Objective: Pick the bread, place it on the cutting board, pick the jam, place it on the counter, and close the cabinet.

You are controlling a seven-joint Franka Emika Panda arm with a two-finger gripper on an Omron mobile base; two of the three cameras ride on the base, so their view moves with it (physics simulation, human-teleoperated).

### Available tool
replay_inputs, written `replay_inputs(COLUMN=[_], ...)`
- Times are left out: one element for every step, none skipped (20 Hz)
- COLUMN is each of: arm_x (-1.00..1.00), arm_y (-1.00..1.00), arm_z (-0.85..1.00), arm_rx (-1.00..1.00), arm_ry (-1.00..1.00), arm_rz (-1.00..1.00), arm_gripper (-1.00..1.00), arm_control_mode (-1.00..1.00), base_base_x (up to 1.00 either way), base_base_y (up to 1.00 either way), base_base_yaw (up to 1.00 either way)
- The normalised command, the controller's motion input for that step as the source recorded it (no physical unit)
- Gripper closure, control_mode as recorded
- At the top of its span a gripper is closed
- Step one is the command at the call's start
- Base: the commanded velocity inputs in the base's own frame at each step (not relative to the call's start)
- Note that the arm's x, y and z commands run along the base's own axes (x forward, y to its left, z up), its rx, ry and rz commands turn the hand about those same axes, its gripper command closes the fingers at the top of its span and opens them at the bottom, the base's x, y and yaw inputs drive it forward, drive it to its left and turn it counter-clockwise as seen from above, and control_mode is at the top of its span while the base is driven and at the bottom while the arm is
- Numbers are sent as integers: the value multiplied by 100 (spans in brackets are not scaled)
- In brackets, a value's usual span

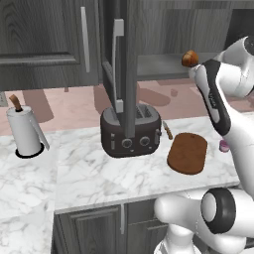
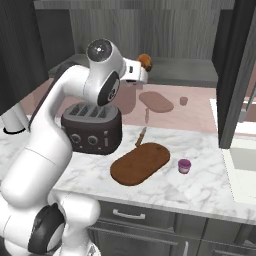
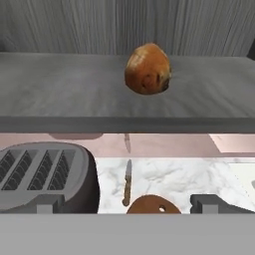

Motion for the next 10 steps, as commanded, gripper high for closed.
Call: replay_inputs(arm_x=[16, 17, 17, 21, 26, 29, 32, 34, 34, 34], arm_y=[0, 0, 0, 0, 0, 0, 0, 0, 0, 0], arm_z=[11, 10, 8, 5, 3, 2, 1, 1, 1, 2], arm_rx=[0, 0, 0, 0, 0, 0, 0, 0, 0, 0], arm_ry=[0, 0, 0, 0, 0, 0, 0, 0, 0, 0], arm_rz=[0, 0, 0, 0, 0, 0, 0, 0, 0, 0], arm_gripper=[-100, -100, -100, -100, -100, -100, -100, -100, -100, -100], arm_control_mode=[-100, -100, -100, -100, -100, -100, -100, -100, -100, -100], base_base_x=[0, 0, 0, 0, 0, 0, 0, 0, 0, 0], base_base_y=[0, 0, 0, 0, 0, 0, 0, 0, 0, 0], base_base_yaw=[0, 0, 0, 0, 0, 0, 0, 0, 0, 0])
